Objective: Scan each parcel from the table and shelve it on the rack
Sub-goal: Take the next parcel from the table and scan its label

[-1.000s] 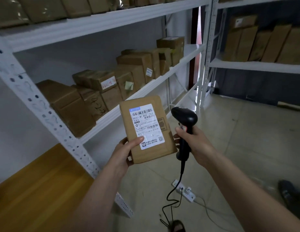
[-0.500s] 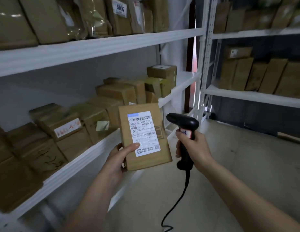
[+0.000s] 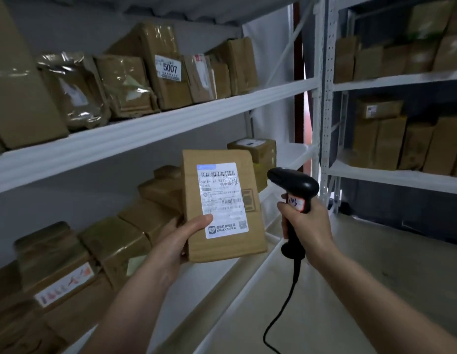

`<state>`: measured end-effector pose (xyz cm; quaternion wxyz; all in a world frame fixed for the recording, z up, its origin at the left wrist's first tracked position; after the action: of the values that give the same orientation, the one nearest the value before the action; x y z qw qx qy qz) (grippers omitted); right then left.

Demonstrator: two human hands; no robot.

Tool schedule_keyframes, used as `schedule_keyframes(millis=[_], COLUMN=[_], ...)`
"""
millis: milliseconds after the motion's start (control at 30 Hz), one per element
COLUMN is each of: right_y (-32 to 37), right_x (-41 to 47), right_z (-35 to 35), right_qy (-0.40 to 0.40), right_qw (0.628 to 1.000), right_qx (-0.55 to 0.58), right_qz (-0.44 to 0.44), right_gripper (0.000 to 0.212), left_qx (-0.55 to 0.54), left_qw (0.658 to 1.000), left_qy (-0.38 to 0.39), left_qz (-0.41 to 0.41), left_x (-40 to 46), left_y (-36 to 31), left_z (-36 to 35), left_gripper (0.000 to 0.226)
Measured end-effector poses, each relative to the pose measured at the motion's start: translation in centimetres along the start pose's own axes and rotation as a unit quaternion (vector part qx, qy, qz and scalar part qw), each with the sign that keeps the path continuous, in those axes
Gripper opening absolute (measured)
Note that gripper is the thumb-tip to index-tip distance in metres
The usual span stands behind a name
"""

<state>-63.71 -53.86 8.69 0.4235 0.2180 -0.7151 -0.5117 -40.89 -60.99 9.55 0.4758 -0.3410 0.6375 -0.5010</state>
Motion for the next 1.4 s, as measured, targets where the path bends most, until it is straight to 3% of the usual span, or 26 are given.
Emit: schedule_keyframes(millis=[233,467,700,967,1100,1133,1233,1400], right_y=[2.3,4.3,4.7,5.4,6.2,6.1,5.4,3.5], right_x=[8.2,17.3,25.3,36.3,41.1,42.0,44.2,46.9], right_z=[-1.2,0.2,4.6,9.0,9.0,8.8,7.6,4.6], right_qy=[-0.015,-0.021,-0.065,-0.089,-0.061,-0.054,-0.043,-0.021], right_qw=[0.995,0.986,0.969,0.969,0.966,0.966,0.966,0.972], right_qx=[0.075,0.143,0.212,0.196,0.219,0.223,0.231,0.225], right_qz=[0.057,0.088,0.108,0.121,0.12,0.12,0.107,0.071], right_gripper=[0.011,0.018,0.011,0.007,0.005,0.009,0.008,0.011], left_qx=[0.029,0.055,-0.005,-0.064,-0.168,-0.192,-0.229,-0.264], left_qw=[0.997,0.994,0.998,0.997,0.984,0.979,0.97,0.956], left_qy=[-0.015,-0.013,-0.026,-0.033,-0.052,-0.06,-0.077,-0.126], left_qz=[-0.074,-0.093,-0.055,-0.039,-0.018,-0.009,0.001,-0.003], left_x=[2.4,6.7,11.5,18.0,21.1,21.7,22.9,25.3], left_y=[-7.0,-14.4,-21.1,-27.1,-29.1,-29.4,-29.9,-30.7], left_z=[-2.1,-8.2,-17.4,-26.1,-28.4,-28.9,-30.5,-31.3], left_gripper=[0.079,0.073,0.023,0.032,0.068,0.069,0.04,0.039])
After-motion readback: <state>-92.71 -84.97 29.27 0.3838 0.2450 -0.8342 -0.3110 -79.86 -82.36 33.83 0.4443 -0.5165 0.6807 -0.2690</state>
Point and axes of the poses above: each hand's wrist, its own x-axis towards the middle knuckle, its own z-axis out of the back of the hand, y = z × x, the point moved 1 cm from there along x, towards the middle knuckle, and after that the axes turned 12 degrees about z, right-handed, at the moved point
